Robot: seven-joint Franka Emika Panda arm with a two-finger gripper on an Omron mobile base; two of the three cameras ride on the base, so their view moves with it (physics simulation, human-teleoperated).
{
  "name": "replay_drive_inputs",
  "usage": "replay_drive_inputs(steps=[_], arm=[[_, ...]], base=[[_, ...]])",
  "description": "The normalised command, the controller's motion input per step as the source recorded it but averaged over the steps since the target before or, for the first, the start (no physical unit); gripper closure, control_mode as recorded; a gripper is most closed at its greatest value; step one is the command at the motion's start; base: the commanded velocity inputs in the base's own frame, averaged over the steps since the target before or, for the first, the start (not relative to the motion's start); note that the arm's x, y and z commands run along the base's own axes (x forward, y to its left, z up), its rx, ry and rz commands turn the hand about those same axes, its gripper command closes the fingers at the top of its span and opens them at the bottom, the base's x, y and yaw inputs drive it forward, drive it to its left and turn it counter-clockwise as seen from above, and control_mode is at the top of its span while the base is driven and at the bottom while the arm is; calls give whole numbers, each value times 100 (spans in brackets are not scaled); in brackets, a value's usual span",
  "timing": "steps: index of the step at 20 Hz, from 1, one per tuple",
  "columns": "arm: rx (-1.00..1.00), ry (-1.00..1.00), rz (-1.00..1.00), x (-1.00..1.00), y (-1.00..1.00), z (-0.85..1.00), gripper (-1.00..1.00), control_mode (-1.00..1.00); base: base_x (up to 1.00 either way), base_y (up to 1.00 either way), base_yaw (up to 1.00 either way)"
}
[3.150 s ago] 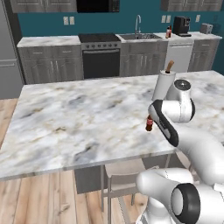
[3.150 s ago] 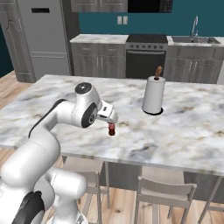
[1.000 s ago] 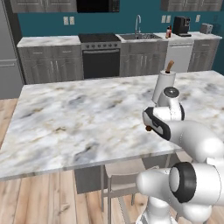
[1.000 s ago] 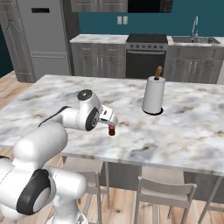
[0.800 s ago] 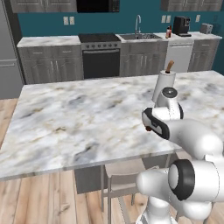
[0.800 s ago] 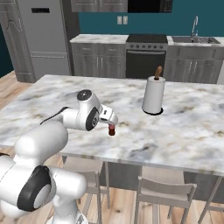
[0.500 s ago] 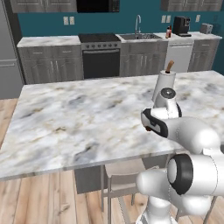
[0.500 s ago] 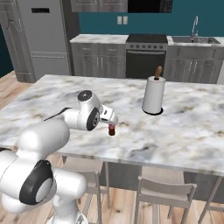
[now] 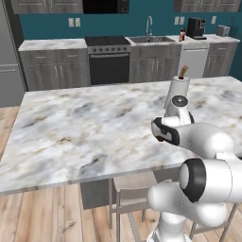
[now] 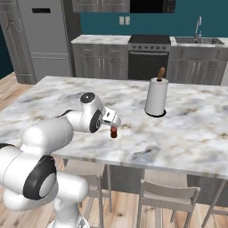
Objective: Place the large bottle from the dining counter next to the other large bottle outside the sink, and place the small bottle from the dining counter next to the other small bottle inside the sink.
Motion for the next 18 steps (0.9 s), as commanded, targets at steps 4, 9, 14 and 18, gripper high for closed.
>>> replay_drive_inputs(steps=[4,9,14,18], arm=[[0,0,0,10,0,0,-100,-100],[0,0,2,8,0,-1,-100,-100],[0,0,3,5,0,-3,-100,-100],[0,0,4,7,0,-3,-100,-100]], base=[[0,0,0],[0,0,0],[0,0,0],[0,0,0]])
